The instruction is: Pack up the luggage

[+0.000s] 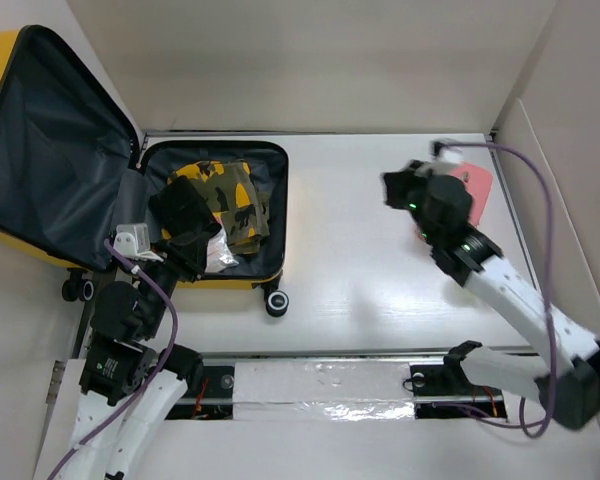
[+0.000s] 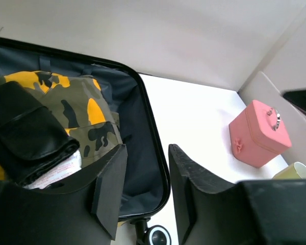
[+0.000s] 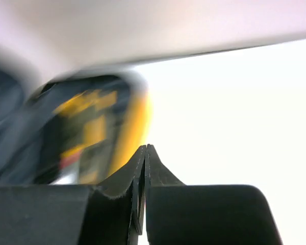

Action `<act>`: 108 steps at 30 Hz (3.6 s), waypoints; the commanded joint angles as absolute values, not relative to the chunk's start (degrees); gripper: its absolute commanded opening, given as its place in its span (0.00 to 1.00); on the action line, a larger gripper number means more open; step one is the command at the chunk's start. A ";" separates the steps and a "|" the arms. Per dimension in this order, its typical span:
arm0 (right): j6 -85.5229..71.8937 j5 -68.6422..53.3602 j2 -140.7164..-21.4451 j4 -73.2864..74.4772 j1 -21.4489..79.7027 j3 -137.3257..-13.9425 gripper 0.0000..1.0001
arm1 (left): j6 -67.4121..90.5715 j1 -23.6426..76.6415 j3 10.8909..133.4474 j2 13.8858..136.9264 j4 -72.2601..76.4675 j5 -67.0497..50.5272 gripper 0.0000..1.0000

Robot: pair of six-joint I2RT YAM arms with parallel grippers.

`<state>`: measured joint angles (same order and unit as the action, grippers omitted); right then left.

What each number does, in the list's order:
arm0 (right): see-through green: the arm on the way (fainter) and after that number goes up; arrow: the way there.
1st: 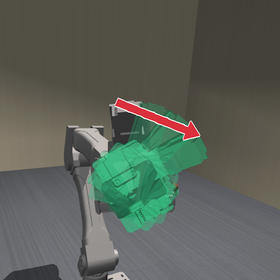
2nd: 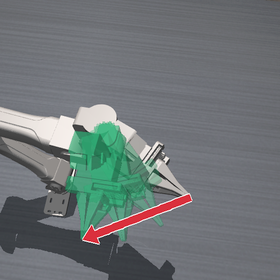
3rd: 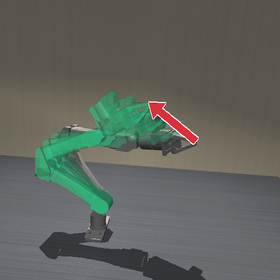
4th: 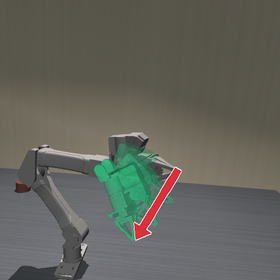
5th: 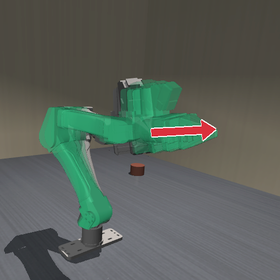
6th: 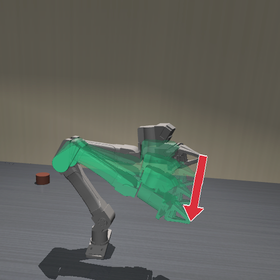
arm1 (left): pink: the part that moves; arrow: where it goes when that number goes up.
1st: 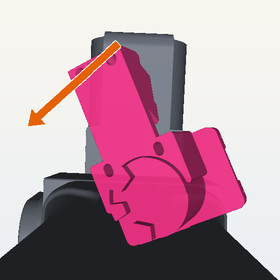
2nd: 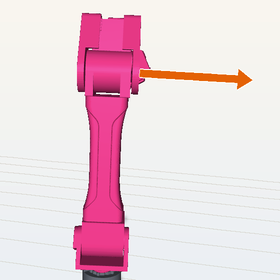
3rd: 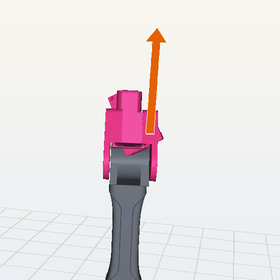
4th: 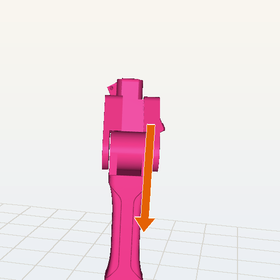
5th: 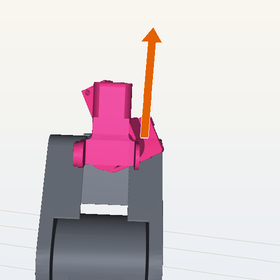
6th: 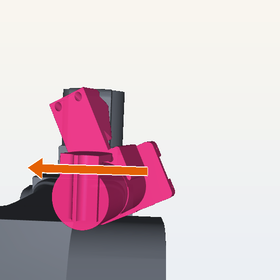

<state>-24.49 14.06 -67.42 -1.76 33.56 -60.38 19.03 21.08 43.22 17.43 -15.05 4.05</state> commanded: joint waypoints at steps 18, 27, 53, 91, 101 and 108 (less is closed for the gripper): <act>-24.79 23.05 -41.54 13.62 -19.50 -30.58 0.63 | 19.42 28.48 43.51 12.74 -11.95 4.57 0.34; -22.24 12.93 -60.63 9.40 -22.49 -33.74 0.66 | 19.60 30.15 43.51 10.55 -12.39 4.92 0.34; -24.59 -10.02 -35.41 21.28 -8.65 -39.88 0.00 | 19.60 30.67 43.59 11.95 -12.39 6.68 0.35; 5.01 44.73 -139.93 -7.11 51.32 -126.76 0.07 | 19.60 28.30 43.07 16.08 -11.87 7.03 0.35; 4.49 42.64 -125.62 -11.79 54.49 -109.96 0.77 | 19.78 28.30 42.98 17.14 -11.78 7.12 0.35; 0.09 35.08 -108.41 -7.65 52.39 -100.66 0.68 | 20.21 28.30 42.63 18.63 -11.51 7.65 0.34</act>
<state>3.05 37.76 -117.64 -5.65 54.46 -103.85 19.62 28.38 43.09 17.02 -14.74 7.14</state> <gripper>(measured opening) 0.709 0.345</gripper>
